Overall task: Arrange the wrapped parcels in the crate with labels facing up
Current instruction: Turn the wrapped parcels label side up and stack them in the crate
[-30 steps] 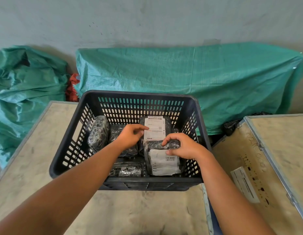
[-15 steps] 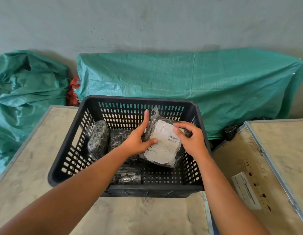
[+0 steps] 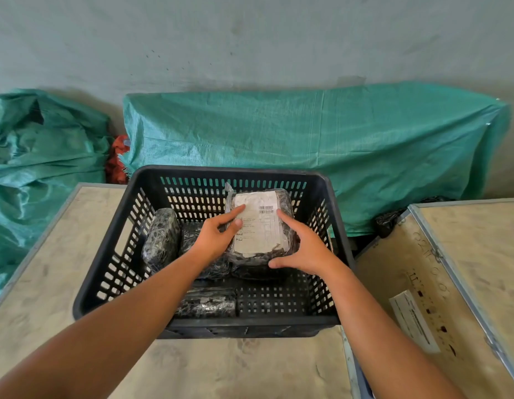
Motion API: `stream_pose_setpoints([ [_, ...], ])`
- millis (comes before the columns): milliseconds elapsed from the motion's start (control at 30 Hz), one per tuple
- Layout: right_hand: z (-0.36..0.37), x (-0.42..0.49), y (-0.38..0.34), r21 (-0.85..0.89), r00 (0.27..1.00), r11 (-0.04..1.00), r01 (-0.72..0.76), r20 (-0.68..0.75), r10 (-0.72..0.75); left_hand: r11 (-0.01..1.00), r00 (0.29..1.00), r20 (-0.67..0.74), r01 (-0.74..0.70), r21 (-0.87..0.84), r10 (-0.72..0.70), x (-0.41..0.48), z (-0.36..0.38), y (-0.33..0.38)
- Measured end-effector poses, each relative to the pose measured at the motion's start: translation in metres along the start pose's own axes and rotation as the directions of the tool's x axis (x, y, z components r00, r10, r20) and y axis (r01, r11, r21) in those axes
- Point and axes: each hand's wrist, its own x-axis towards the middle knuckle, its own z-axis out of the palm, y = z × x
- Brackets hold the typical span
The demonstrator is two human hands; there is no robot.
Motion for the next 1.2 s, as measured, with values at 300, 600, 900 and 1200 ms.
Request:
stream_pose_setpoints([
  [300,0.01,0.007,0.01,-0.29,0.992,0.953,-0.085,-0.114,0.054,0.9,0.922,0.317,0.069,0.43,-0.223,0.005,0.003,-0.021],
  [600,0.019,0.014,0.017,-0.401,0.982,0.897,-0.187,-0.088,0.166,0.795,0.961,0.205,0.024,0.606,-0.186,0.006,0.007,-0.024],
  [900,0.025,0.015,0.018,-0.409,0.98,0.892,-0.193,-0.127,0.154,0.59,0.972,0.138,0.002,0.808,-0.192,-0.007,0.015,-0.017],
  [1200,0.023,0.008,0.019,-0.299,0.977,0.935,-0.188,-0.155,0.147,0.588,0.961,0.106,0.067,0.806,-0.254,-0.016,0.013,-0.011],
])
